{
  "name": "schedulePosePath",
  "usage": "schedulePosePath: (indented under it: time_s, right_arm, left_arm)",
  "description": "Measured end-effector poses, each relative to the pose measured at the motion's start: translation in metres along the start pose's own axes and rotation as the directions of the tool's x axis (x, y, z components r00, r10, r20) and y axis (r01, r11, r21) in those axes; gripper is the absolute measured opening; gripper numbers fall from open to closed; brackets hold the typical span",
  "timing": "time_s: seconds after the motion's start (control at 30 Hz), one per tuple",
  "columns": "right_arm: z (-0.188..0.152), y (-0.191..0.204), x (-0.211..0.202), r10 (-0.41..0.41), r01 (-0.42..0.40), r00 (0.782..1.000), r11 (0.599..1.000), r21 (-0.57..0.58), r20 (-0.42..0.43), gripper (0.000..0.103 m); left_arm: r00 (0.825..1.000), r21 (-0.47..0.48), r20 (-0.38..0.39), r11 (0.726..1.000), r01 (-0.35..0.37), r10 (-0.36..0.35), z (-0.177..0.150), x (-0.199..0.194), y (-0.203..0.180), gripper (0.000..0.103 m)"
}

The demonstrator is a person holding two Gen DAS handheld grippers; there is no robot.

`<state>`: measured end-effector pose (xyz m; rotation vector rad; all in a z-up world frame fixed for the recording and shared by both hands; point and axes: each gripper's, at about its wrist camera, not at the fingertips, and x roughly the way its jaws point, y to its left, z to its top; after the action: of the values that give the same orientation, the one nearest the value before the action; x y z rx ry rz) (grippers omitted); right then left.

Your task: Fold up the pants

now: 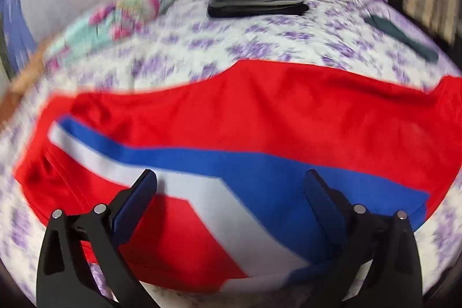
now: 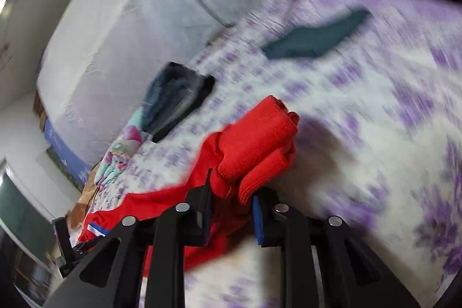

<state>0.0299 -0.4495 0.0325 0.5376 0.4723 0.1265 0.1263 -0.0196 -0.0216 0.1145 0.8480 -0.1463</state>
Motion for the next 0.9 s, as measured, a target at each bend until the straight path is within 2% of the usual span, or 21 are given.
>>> schedulePosePath:
  time_s: [0.03,0.1,0.13,0.2,0.23,0.27,0.3,0.33,0.4,0.43,0.47,0.5,0.53,0.57,0.63,0.7,0.77,0.8,0.83,0.9]
  right_arm:
    - [0.004,0.018,0.001,0.007,-0.007,1.000,0.998,-0.058,0.008,0.022]
    - [0.008,0.060,0.008,0.022,-0.020,1.000,0.982,-0.189,0.010,0.022]
    - [0.004,0.092,0.019,0.032,-0.033,0.999,0.956,-0.291,-0.008,0.022]
    - [-0.006,0.132,0.033,0.034,-0.045,0.999,0.906,-0.420,-0.033,0.022]
    - [-0.018,0.155,0.045,0.028,-0.050,0.998,0.866,-0.498,-0.050,0.022]
    - [-0.037,0.185,0.064,0.007,-0.051,0.997,0.800,-0.597,-0.076,0.022]
    - [-0.048,0.198,0.074,-0.008,-0.054,0.996,0.765,-0.642,-0.094,0.022]
    - [-0.071,0.217,0.093,-0.040,-0.068,0.990,0.699,-0.712,-0.134,0.022]
    - [-0.113,0.239,0.116,-0.089,-0.111,0.975,0.599,-0.793,-0.203,0.022]
    - [-0.135,0.252,0.128,-0.159,-0.122,0.960,0.500,-0.857,-0.230,0.022]
    - [-0.144,0.258,0.129,-0.181,-0.111,0.961,0.446,-0.888,-0.211,0.022]
    - [-0.153,0.263,0.127,-0.197,-0.099,0.962,0.393,-0.914,-0.189,0.028]
    - [-0.157,0.265,0.126,-0.198,-0.113,0.960,0.374,-0.920,-0.198,0.041]
    - [-0.161,0.265,0.126,-0.199,-0.125,0.958,0.358,-0.925,-0.206,0.046]
    - [-0.165,0.267,0.124,-0.210,-0.111,0.959,0.336,-0.935,-0.189,0.049]
    - [-0.165,0.268,0.125,-0.213,-0.109,0.959,0.334,-0.936,-0.188,0.049]
    - [-0.162,0.268,0.121,-0.204,-0.120,0.958,0.349,-0.929,-0.200,0.049]
    - [-0.158,0.269,0.119,-0.185,-0.141,0.957,0.373,-0.917,-0.222,0.052]
    - [-0.149,0.266,0.113,-0.126,-0.194,0.953,0.438,-0.878,-0.274,0.058]
    - [-0.122,0.257,0.096,-0.014,-0.243,0.952,0.569,-0.786,-0.304,0.060]
  left_arm:
    - [1.000,-0.062,-0.002,0.998,0.028,-0.028,-0.001,-0.002,0.014,0.099]
    - [0.997,-0.154,0.057,0.986,0.060,-0.052,-0.007,-0.015,0.041,0.099]
    - [0.995,-0.199,0.097,0.979,0.042,-0.023,-0.011,-0.026,0.060,0.099]
    - [0.988,-0.272,0.149,0.962,0.003,0.039,-0.018,-0.043,0.090,0.099]
    - [0.983,-0.315,0.180,0.949,0.014,0.045,-0.023,-0.053,0.109,0.098]
    - [0.979,-0.338,0.203,0.939,0.065,0.005,-0.028,-0.058,0.121,0.098]
    - [0.972,-0.358,0.224,0.922,0.147,-0.068,-0.032,-0.061,0.134,0.098]
    - [0.960,-0.384,0.245,0.896,0.223,-0.134,-0.039,-0.062,0.145,0.098]
    - [0.947,-0.411,0.270,0.868,0.280,-0.177,-0.051,-0.062,0.154,0.098]
    - [0.945,-0.399,0.272,0.873,0.281,-0.180,-0.056,-0.061,0.152,0.098]
    - [0.950,-0.382,0.270,0.888,0.256,-0.157,-0.060,-0.060,0.148,0.098]
    - [0.953,-0.366,0.269,0.901,0.234,-0.138,-0.063,-0.059,0.143,0.098]
    - [0.957,-0.339,0.269,0.919,0.203,-0.112,-0.066,-0.058,0.136,0.098]
    - [0.961,-0.316,0.265,0.934,0.168,-0.083,-0.069,-0.057,0.129,0.098]
    - [0.974,-0.266,0.227,0.961,0.071,-0.009,-0.071,-0.045,0.117,0.098]
    - [0.970,-0.209,0.234,0.978,-0.015,0.065,-0.073,-0.044,0.103,0.099]
    - [0.968,-0.182,0.232,0.982,-0.049,0.092,-0.075,-0.046,0.097,0.099]
    - [0.969,-0.175,0.230,0.983,-0.053,0.094,-0.077,-0.046,0.097,0.099]
    - [0.969,-0.180,0.233,0.983,-0.044,0.086,-0.079,-0.047,0.098,0.099]
    - [0.968,-0.191,0.243,0.981,-0.014,0.062,-0.082,-0.049,0.103,0.099]
